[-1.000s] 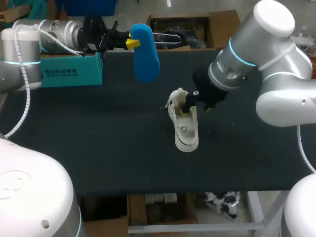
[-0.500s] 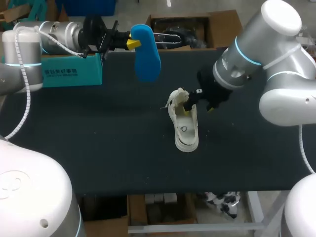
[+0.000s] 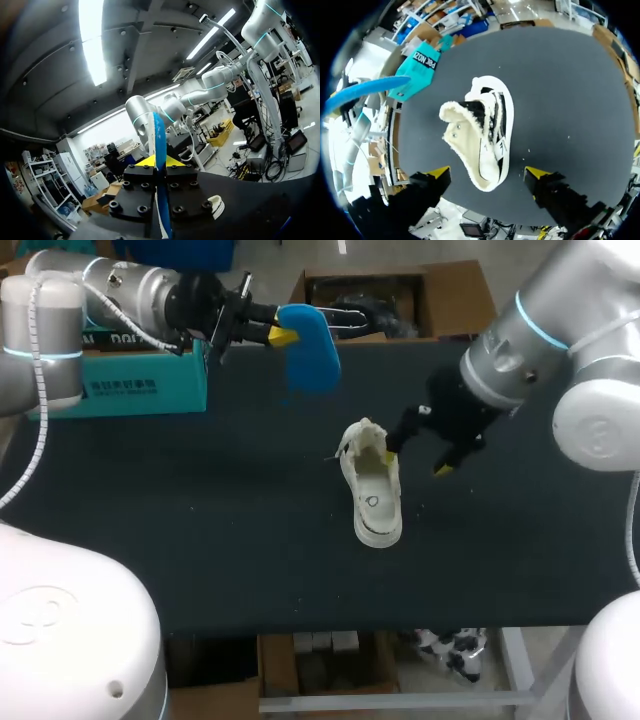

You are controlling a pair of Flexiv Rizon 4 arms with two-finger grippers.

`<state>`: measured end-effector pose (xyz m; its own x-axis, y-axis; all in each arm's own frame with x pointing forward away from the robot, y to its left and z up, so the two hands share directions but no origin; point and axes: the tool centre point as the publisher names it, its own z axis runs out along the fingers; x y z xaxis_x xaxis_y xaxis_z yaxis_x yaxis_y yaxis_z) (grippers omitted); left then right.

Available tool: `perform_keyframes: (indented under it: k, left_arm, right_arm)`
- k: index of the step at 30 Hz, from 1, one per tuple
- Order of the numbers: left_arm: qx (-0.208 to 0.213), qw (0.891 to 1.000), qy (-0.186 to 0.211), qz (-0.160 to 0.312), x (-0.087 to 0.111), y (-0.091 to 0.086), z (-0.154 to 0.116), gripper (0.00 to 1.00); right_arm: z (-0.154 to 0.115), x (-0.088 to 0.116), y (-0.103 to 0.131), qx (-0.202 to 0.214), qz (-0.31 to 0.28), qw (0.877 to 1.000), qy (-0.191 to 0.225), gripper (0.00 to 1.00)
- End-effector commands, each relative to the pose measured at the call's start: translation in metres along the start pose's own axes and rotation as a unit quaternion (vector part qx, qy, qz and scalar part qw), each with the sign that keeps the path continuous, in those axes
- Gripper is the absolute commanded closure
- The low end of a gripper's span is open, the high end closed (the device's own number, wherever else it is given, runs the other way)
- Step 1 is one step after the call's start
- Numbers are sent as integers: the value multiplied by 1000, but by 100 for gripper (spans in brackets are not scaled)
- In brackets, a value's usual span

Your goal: Open the shoe tongue, take the insole out of the shoe, put the insole back into the shoe, and pack the shoe into the shoebox

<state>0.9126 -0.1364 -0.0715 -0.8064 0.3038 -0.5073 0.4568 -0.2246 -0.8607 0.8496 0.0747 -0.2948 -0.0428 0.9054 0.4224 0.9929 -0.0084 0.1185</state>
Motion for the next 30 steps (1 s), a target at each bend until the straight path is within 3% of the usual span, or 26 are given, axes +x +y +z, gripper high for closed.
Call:
perform_keyframes:
  k: [1, 6, 11, 20, 23, 25, 26, 30]
  left_arm:
    - [2, 1000, -27, -10, 14, -1, 15, 100]
    - [36, 995, -66, -67, 29, 1, 29, 100]
    - [43, 989, -87, -113, 49, -6, 42, 100]
    - [93, 958, -135, -235, 76, -16, 43, 100]
    - [101, 950, -140, -259, 83, -18, 44, 100]
    - [90, 951, -140, -259, 88, -18, 46, 100]
    - [91, 950, -140, -263, 90, -19, 48, 100]
    - [79, 951, -136, -265, 96, -21, 56, 100]
  right_arm:
    - [-14, -9, -14, 11, 30, 999, 23, 0]
    - [-20, -10, -24, 15, 49, 998, 21, 0]
    - [-24, -14, -34, 22, 70, 997, 24, 0]
    - [-26, -15, -40, 22, 67, 997, 39, 0]
    - [-26, -15, -40, 22, 67, 997, 39, 0]
    - [-26, -15, -40, 22, 67, 997, 39, 0]
    - [-28, -14, -40, 38, 80, 994, 63, 0]
    - [-35, -14, -43, 57, 134, 988, 60, 0]
